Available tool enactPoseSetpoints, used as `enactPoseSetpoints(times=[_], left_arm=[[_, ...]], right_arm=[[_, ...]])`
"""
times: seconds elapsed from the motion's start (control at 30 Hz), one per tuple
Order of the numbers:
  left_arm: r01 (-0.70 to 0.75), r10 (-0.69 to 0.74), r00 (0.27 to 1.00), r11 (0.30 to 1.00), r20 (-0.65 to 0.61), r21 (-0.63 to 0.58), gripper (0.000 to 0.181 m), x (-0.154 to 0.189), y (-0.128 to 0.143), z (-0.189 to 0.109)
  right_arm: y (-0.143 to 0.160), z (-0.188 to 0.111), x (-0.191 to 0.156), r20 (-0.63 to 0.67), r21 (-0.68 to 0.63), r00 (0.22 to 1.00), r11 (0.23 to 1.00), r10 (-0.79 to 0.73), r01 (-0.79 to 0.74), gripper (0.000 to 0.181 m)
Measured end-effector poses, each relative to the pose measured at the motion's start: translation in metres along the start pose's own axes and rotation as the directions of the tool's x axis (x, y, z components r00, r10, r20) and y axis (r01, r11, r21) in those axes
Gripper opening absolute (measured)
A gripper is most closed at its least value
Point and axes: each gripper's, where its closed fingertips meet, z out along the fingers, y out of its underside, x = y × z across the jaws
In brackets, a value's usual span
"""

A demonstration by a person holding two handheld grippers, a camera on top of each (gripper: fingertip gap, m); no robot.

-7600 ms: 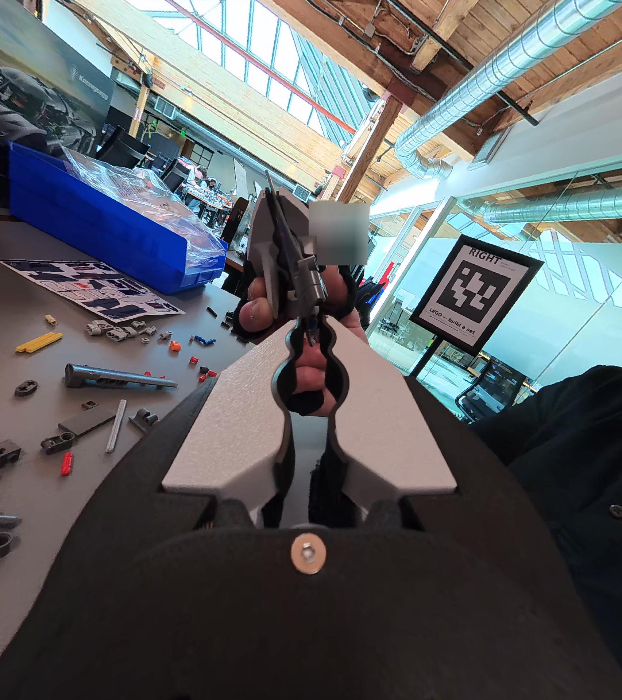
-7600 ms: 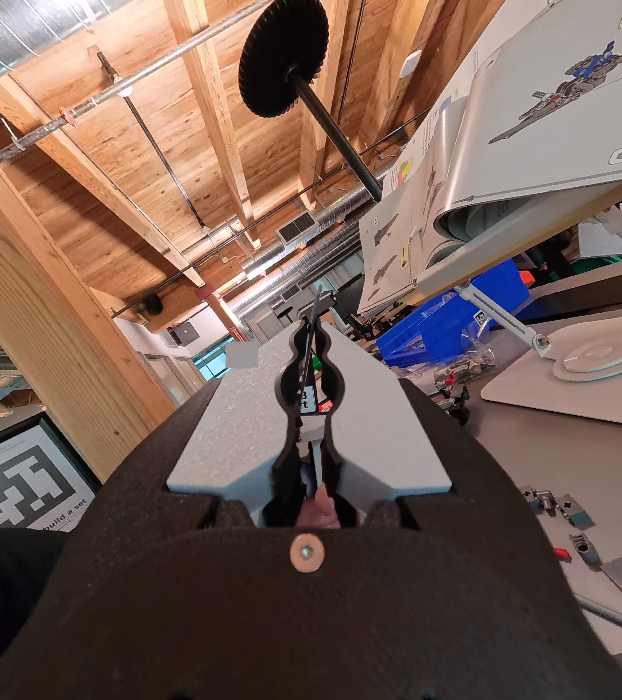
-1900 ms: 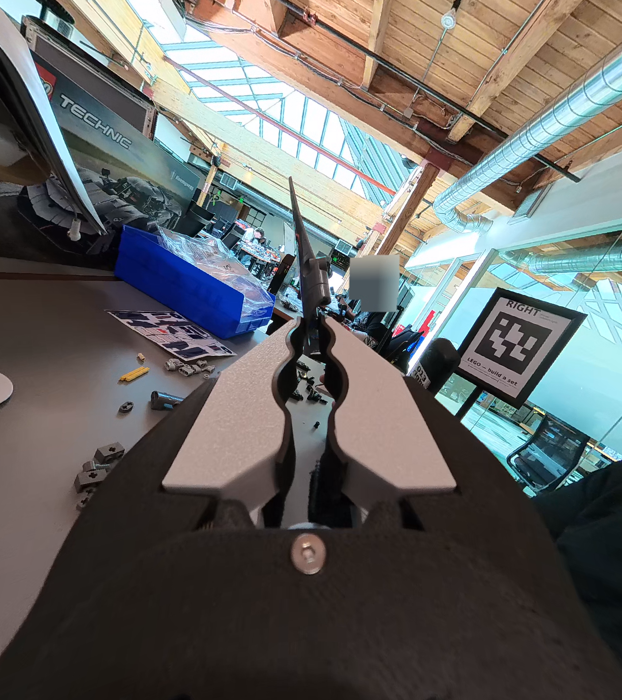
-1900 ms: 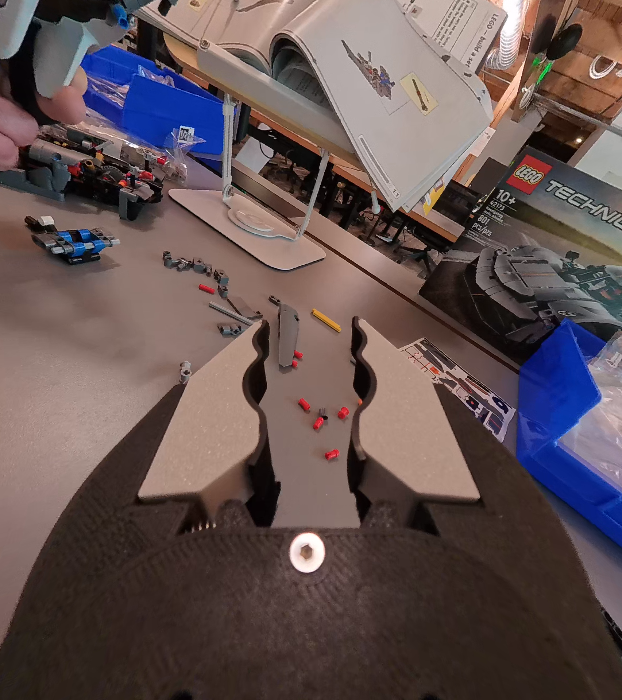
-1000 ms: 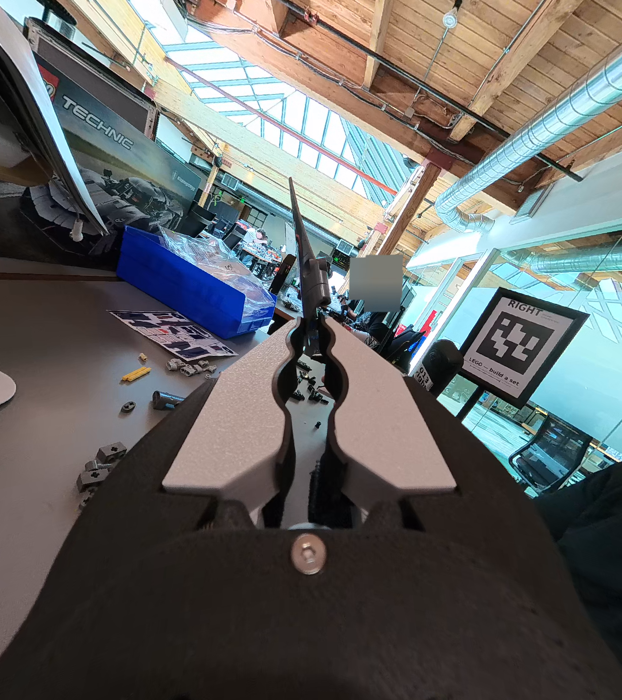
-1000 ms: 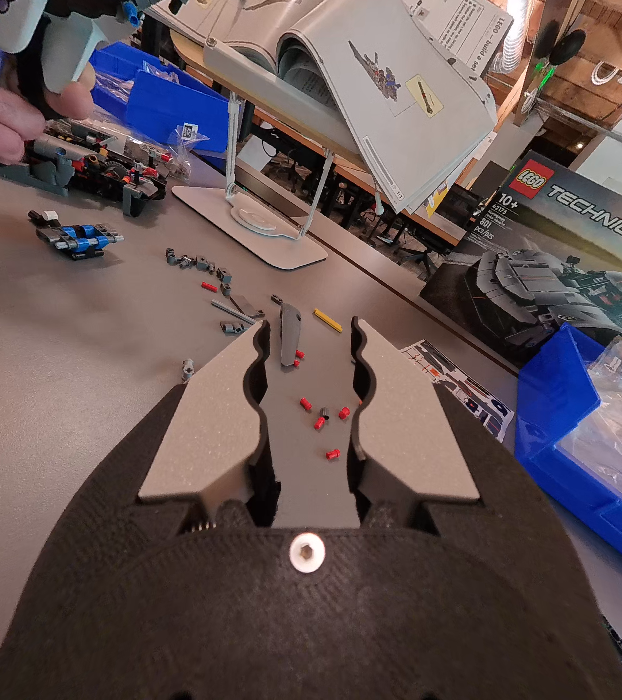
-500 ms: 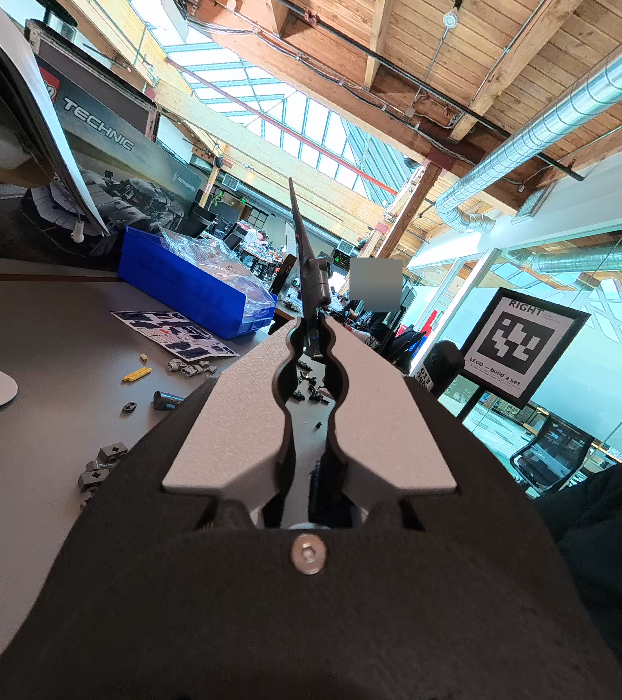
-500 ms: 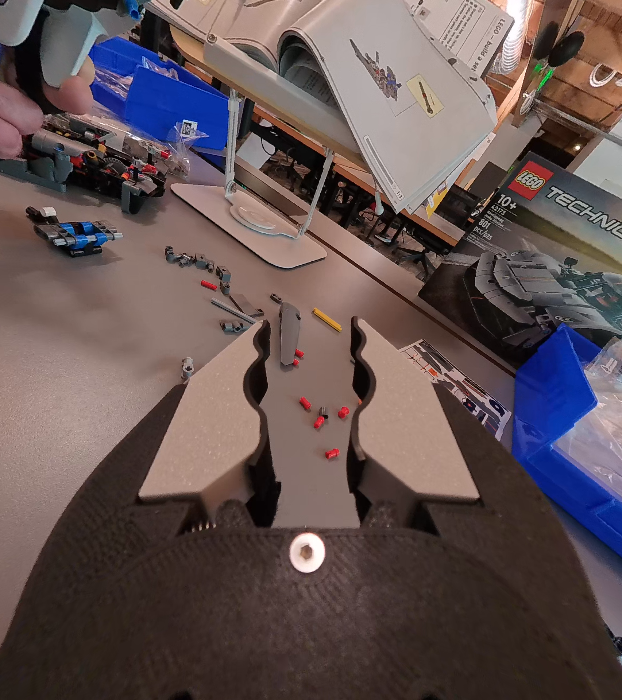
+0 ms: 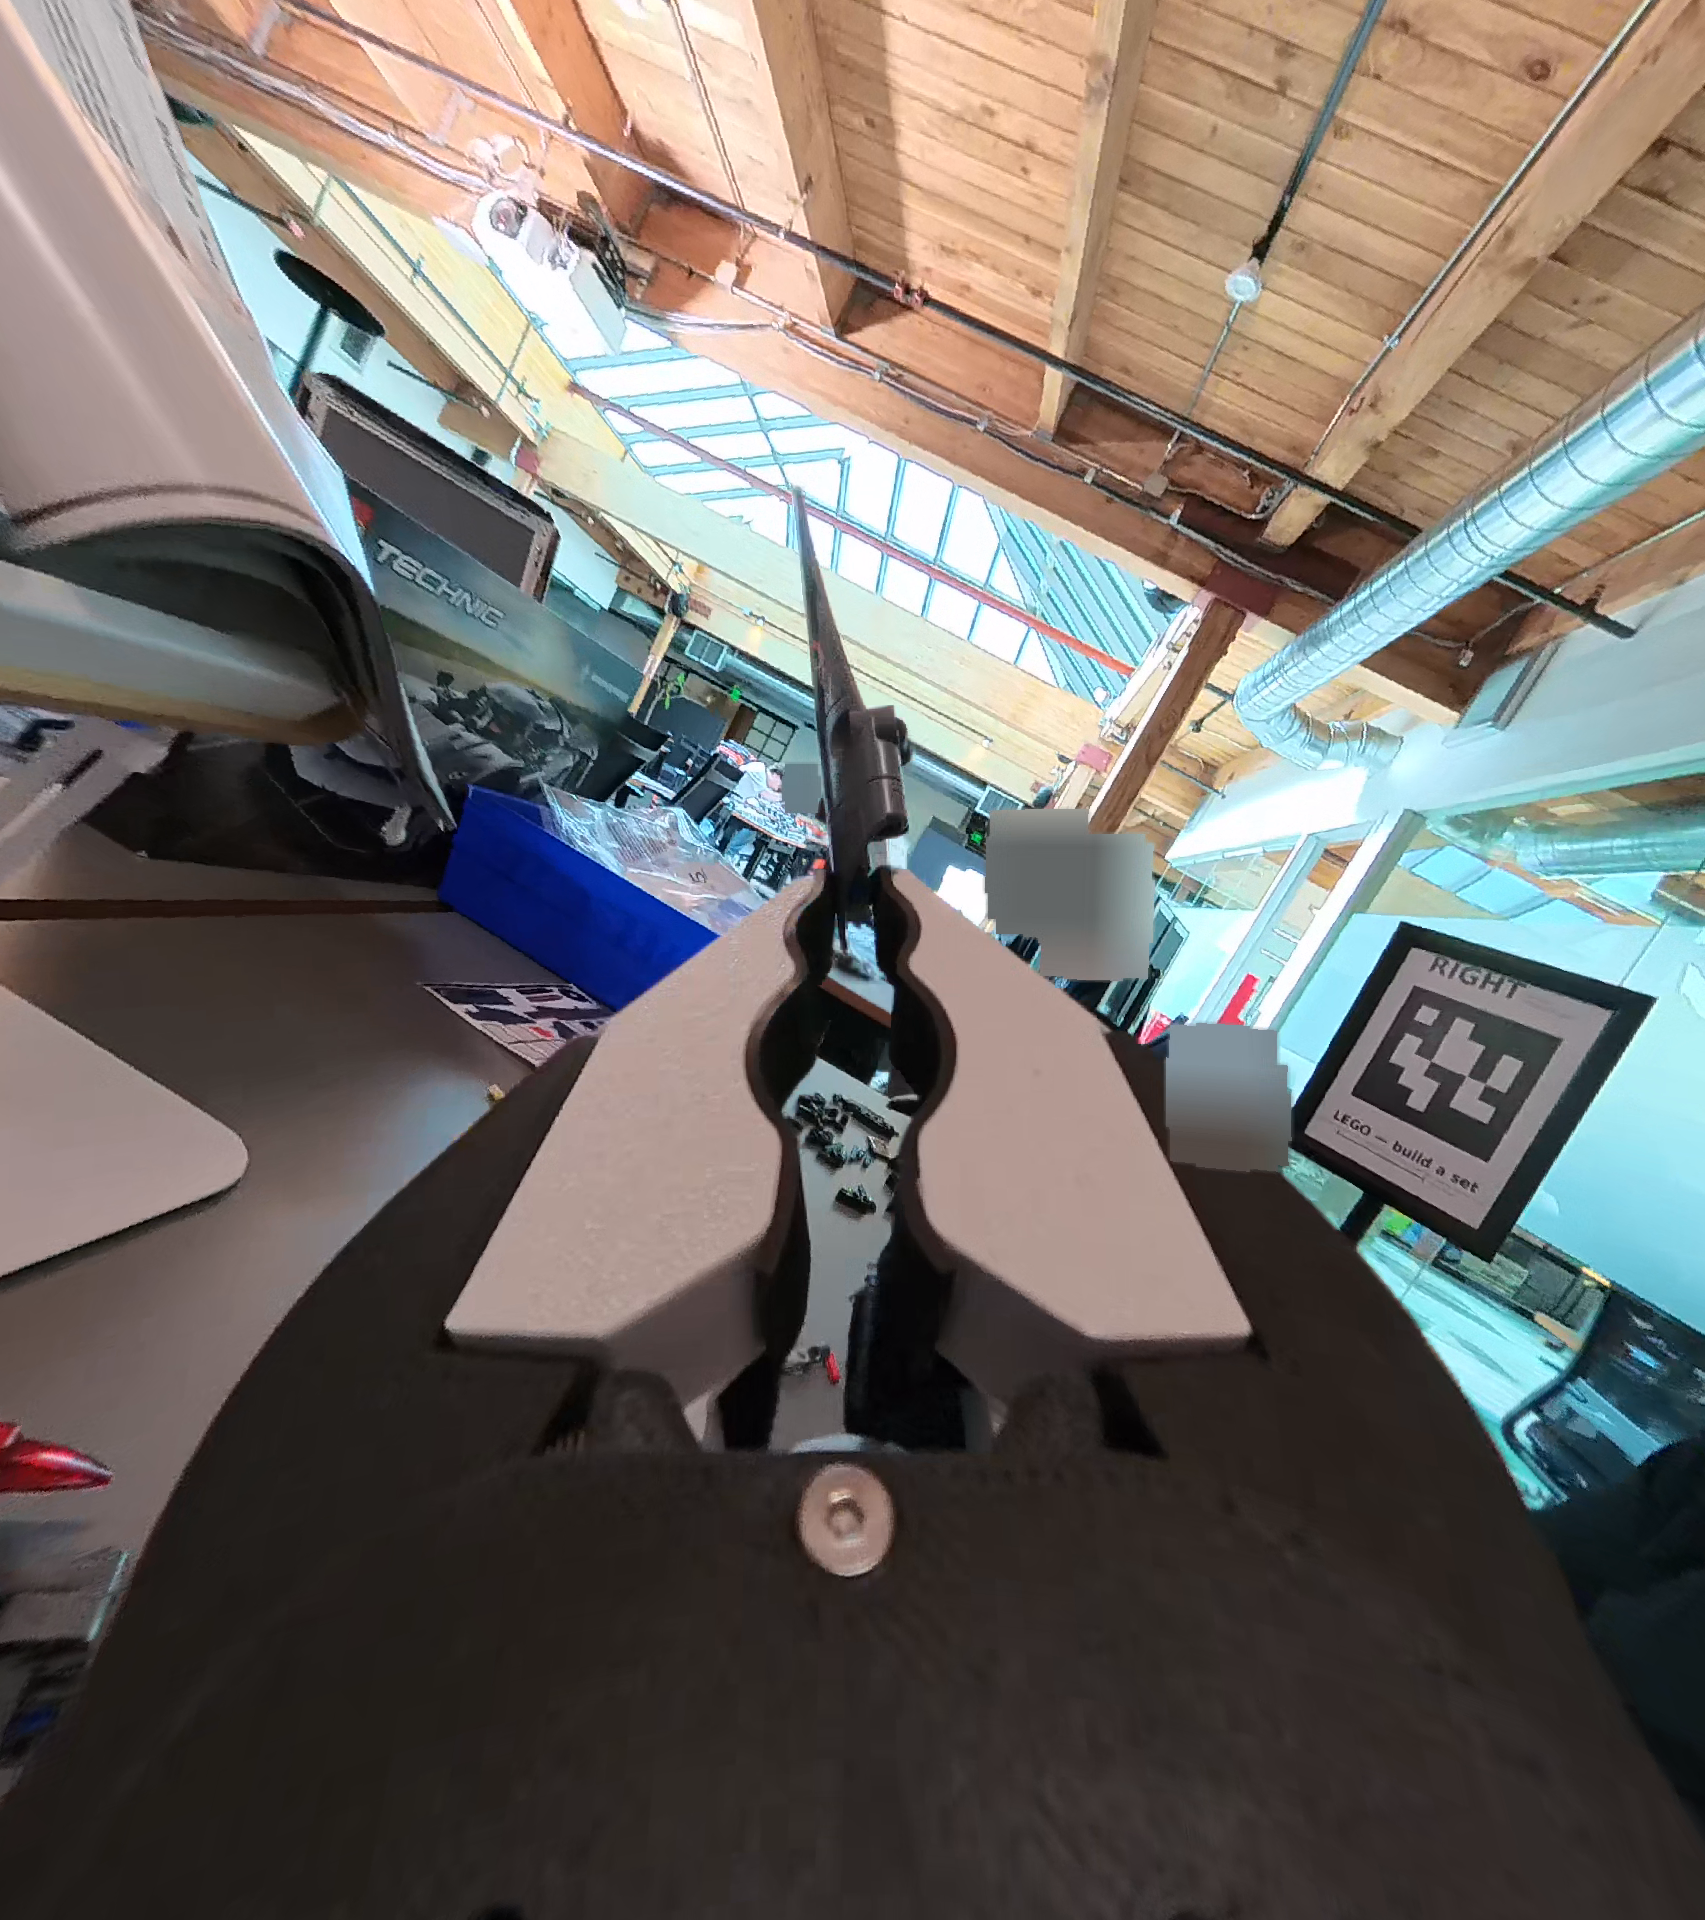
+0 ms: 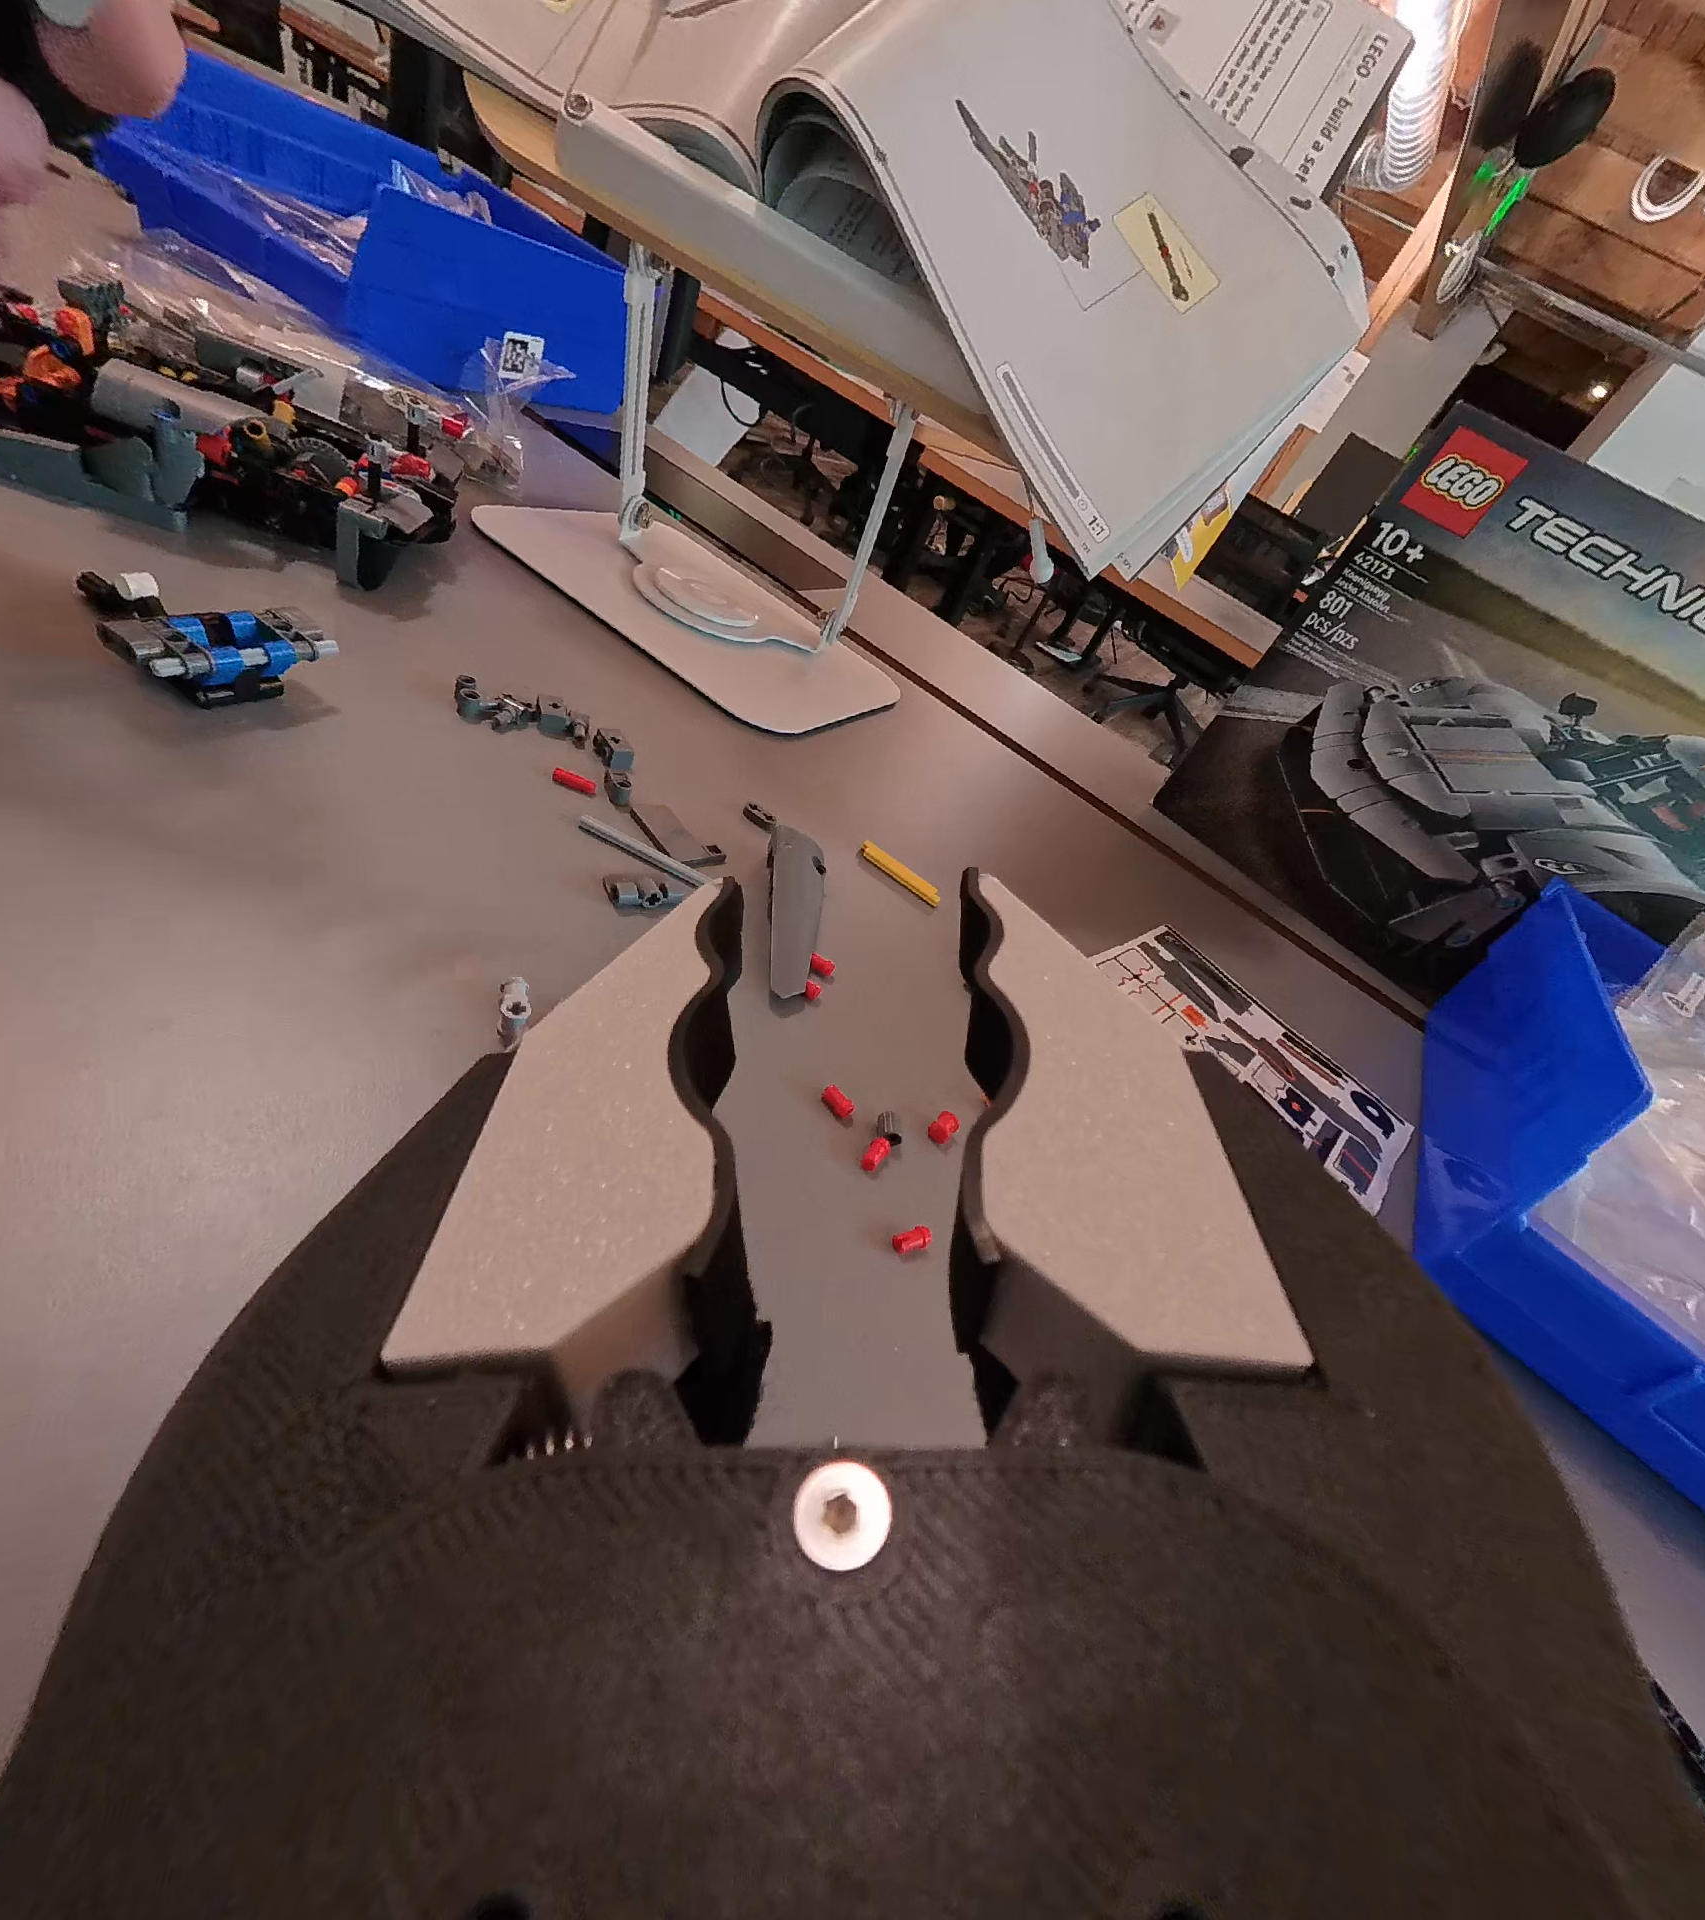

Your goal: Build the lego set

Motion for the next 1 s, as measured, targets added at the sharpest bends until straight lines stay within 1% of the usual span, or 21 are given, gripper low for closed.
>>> enactPoseSetpoints(times=[0.1, 0.2, 0.3, 0.37, 0.43, 0.5, 0.57, 0.6, 0.63, 0.67, 0.73, 0.8, 0.9, 1.0], left_arm=[[-0.003, 0.003, 1.0, 1.0, 0.017, 0.023, 0.004, 0.001, -0.009, -0.01], [-0.025, 0.024, 0.998, 0.999, 0.051, 0.029, 0.004, 0.001, -0.009, -0.023], [-0.016, 0.012, 0.997, 0.999, 0.075, 0.045, 0.004, -0.001, -0.006, -0.036], [-0.004, -0.001, 0.996, 0.999, 0.087, 0.05, 0.003, -0.005, -0.004, -0.04], [-0.002, -0.003, 0.996, 0.999, 0.091, 0.051, 0.003, -0.007, -0.004, -0.04], [-0.003, -0.001, 0.996, 0.999, 0.09, 0.046, 0.004, -0.008, -0.002, -0.038], [-0.008, 0.005, 0.996, 0.999, 0.093, 0.034, 0.004, -0.008, 0.001, -0.036], [-0.01, 0.007, 0.995, 1.0, 0.095, 0.029, 0.004, -0.008, 0.002, -0.036], [-0.009, 0.006, 0.996, 1.0, 0.094, 0.027, 0.004, -0.008, 0.003, -0.036], [-0.007, 0.005, 0.996, 1.0, 0.093, 0.025, 0.004, -0.008, 0.004, -0.035], [-0.007, 0.005, 0.996, 1.0, 0.089, 0.023, 0.004, -0.007, 0.004, -0.035], [-0.008, 0.006, 0.996, 1.0, 0.085, 0.022, 0.004, -0.006, 0.004, -0.035], [-0.004, 0.003, 0.997, 1.0, 0.073, 0.021, 0.004, -0.004, 0.005, -0.034], [-0.001, 0.0, 0.998, 1.0, 0.061, 0.014, 0.004, -0.001, 0.007, -0.033]], right_arm=[[-0.002, 0.001, -0.005, 0.015, 0.005, 1.0, 1.0, -0.019, 0.018, 0.041], [-0.009, 0.003, -0.019, 0.046, 0.017, 0.997, 0.997, -0.07, 0.069, 0.04], [-0.016, 0.011, -0.045, 0.106, -0.001, 0.991, 0.997, -0.078, 0.079, 0.04], [-0.025, 0.021, -0.073, 0.188, -0.012, 0.982, 1.0, -0.016, 0.019, 0.044], [-0.033, 0.035, -0.102, 0.251, -0.051, 0.967, 0.998, 0.045, -0.034, 0.049], [-0.036, 0.052, -0.13, 0.289, -0.119, 0.953, 0.991, 0.089, -0.057, 0.054], [-0.034, 0.069, -0.156, 0.323, -0.209, 0.936, 0.975, 0.14, -0.073, 0.06], [-0.032, 0.077, -0.168, 0.334, -0.249, 0.929, 0.966, 0.157, -0.073, 0.068], [-0.029, 0.085, -0.176, 0.329, -0.287, 0.93, 0.956, 0.165, -0.068, 0.072], [-0.024, 0.093, -0.182, 0.316, -0.325, 0.934, 0.944, 0.168, -0.06, 0.073], [-0.015, 0.104, -0.193, 0.317, -0.392, 0.931, 0.919, 0.181, -0.045, 0.081], [-0.015, 0.111, -0.201, 0.33, -0.421, 0.921, 0.906, 0.206, -0.051, 0.082], [-0.017, 0.116, -0.21, 0.352, -0.45, 0.9, 0.889, 0.258, -0.079, 0.078], [-0.013, 0.121, -0.211, 0.34, -0.471, 0.909, 0.88, 0.243, -0.06, 0.07]])
